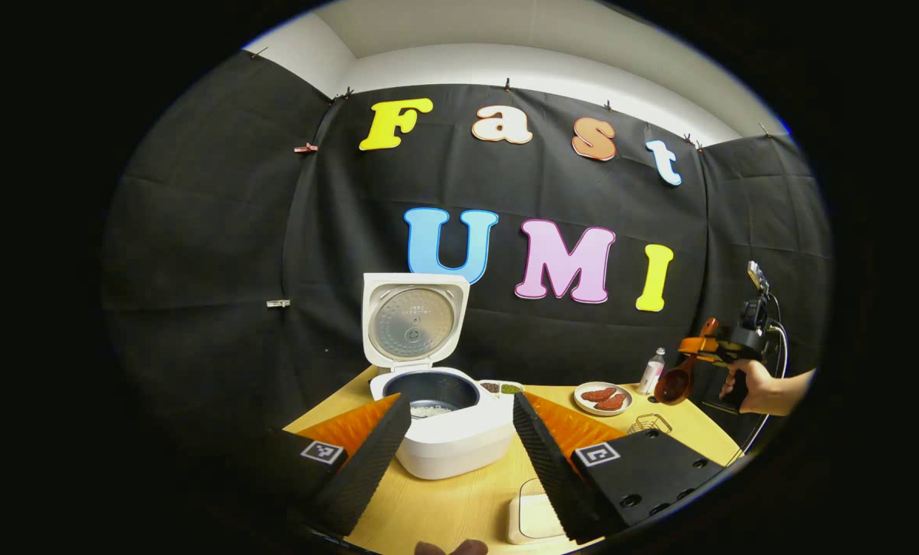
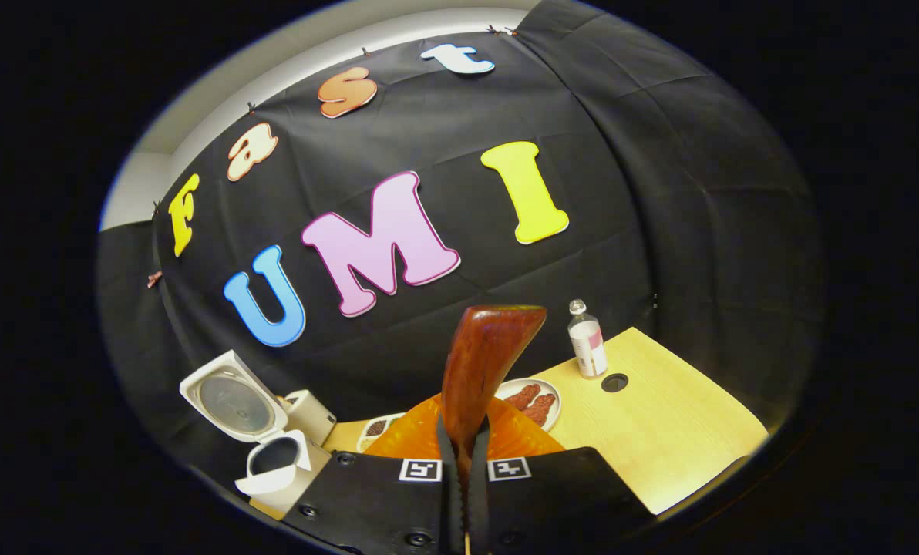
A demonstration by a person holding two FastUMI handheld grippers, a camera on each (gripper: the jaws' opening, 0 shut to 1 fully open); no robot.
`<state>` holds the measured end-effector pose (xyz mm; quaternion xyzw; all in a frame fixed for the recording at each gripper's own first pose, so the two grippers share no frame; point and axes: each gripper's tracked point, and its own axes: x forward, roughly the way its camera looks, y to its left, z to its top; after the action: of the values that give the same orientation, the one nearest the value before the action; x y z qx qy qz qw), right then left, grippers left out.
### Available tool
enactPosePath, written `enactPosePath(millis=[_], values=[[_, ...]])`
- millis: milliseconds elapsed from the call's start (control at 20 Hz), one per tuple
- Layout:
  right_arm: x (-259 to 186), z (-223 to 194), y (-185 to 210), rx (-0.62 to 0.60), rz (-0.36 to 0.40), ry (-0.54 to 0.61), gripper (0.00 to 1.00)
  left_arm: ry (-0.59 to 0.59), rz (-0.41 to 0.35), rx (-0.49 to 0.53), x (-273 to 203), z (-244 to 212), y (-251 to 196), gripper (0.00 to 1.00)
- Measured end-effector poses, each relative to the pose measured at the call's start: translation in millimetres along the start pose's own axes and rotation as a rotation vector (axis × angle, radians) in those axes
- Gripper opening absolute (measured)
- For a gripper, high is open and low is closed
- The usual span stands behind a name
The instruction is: Close the left gripper, press the button to open the rice cooker; take a wooden spoon from the chopstick holder with the right hand, scoop a spoonful of rice and pour it into the rice cooker, then put the wooden spoon back into the chopstick holder.
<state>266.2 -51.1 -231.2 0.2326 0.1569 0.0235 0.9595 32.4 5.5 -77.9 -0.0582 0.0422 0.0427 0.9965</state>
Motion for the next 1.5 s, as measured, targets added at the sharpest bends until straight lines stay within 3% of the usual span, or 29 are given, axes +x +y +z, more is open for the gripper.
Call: enactPosePath(millis=[400, 650, 950, 1000, 1050, 1100, 1150, 1200, 1300, 1350, 1400, 1500], values=[[35.3, -73.1, -67.6, -0.004, -0.073, 0.076, 0.08, 0.063, 0.067, -0.010, 6.9, -19.7, -13.8, 0.93], [44.3, -101.5, -78.8, 0.015, -0.084, 0.119, 0.10, 0.087, 0.075, -0.003, 7.2, -27.9, -17.9, 0.93], [45.0, -122.1, -81.6, 0.047, -0.080, 0.176, 0.21, 0.099, 0.075, 0.003, 6.7, -32.0, -17.4, 0.93], [43.1, -121.5, -82.4, 0.067, -0.084, 0.179, 0.13, 0.100, 0.073, 0.004, 7.0, -31.2, -17.1, 0.93], [42.4, -119.7, -84.7, 0.083, -0.092, 0.180, 0.25, 0.100, 0.071, 0.006, 6.5, -32.1, -17.1, 0.93], [43.0, -120.0, -88.4, 0.099, -0.109, 0.184, 0.22, 0.099, 0.068, 0.006, 6.2, -31.4, -16.1, 0.93], [39.4, -118.4, -92.2, 0.117, -0.122, 0.191, 0.36, 0.098, 0.066, 0.006, 6.6, -30.8, -16.1, 0.93], [37.7, -116.8, -93.5, 0.131, -0.125, 0.196, 0.32, 0.096, 0.065, 0.005, 6.0, -29.6, -15.9, 0.93], [32.1, -118.8, -101.7, 0.142, -0.161, 0.214, 0.63, 0.090, 0.060, 0.005, 5.7, -26.9, -14.1, 0.93], [28.6, -118.6, -105.0, 0.149, -0.181, 0.224, 0.60, 0.087, 0.058, 0.005, 5.8, -25.6, -14.0, 0.93], [23.4, -119.2, -110.0, 0.160, -0.203, 0.235, 0.80, 0.086, 0.055, 0.003, 5.7, -23.8, -13.9, 0.93], [14.4, -119.3, -115.3, 0.179, -0.231, 0.242, 0.87, 0.078, 0.054, -0.004, 7.0, -19.8, -12.0, 0.93]])
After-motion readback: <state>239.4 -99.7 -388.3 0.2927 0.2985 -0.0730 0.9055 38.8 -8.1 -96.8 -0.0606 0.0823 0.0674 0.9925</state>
